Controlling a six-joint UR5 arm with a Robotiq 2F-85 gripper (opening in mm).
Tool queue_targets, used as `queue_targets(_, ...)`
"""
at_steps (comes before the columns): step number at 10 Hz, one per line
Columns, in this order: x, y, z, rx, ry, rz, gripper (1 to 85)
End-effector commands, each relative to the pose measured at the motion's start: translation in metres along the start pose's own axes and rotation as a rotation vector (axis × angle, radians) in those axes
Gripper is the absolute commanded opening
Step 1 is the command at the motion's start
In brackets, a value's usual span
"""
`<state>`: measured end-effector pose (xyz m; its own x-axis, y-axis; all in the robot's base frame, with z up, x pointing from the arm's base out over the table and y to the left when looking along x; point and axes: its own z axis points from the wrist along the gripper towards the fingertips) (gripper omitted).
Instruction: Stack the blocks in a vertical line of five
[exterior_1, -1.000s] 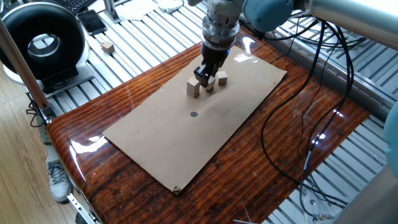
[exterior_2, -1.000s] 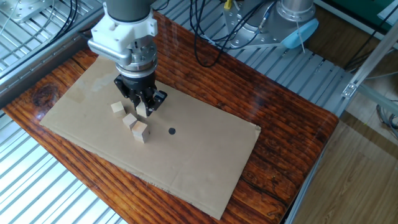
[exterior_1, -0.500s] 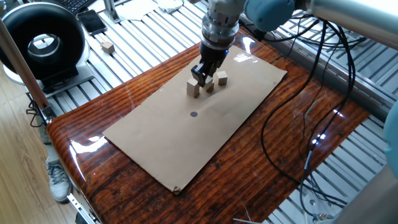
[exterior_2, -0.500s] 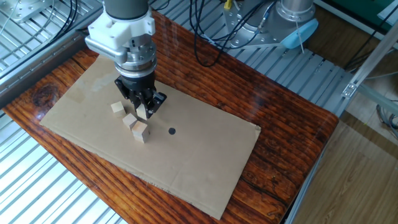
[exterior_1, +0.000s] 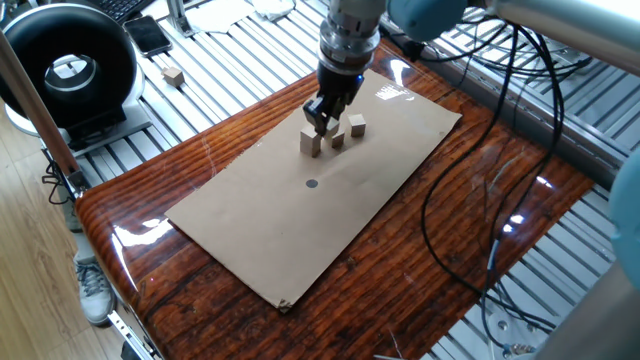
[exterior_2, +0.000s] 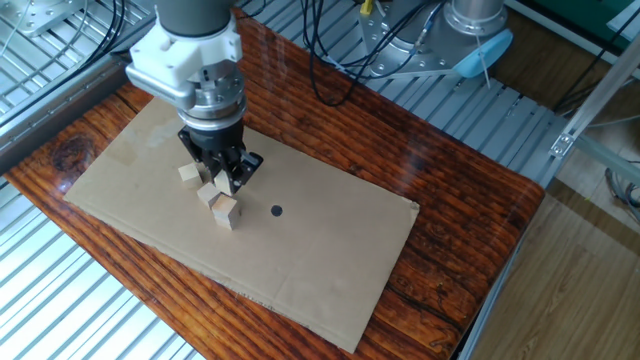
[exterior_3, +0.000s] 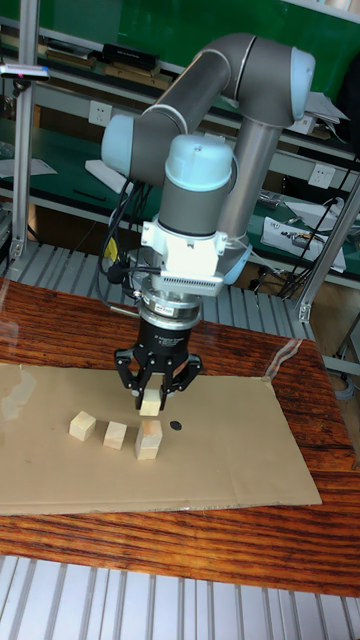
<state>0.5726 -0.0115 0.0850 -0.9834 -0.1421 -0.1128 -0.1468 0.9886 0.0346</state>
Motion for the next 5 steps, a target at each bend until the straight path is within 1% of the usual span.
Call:
queue_targets(1,-0.0060,-0.0007,0.0071,-0.007,0.012,-0.014,16.3)
queue_targets(5,-0.0125,0.0056,0.0074,-0.019,0.008,-0.013,16.3)
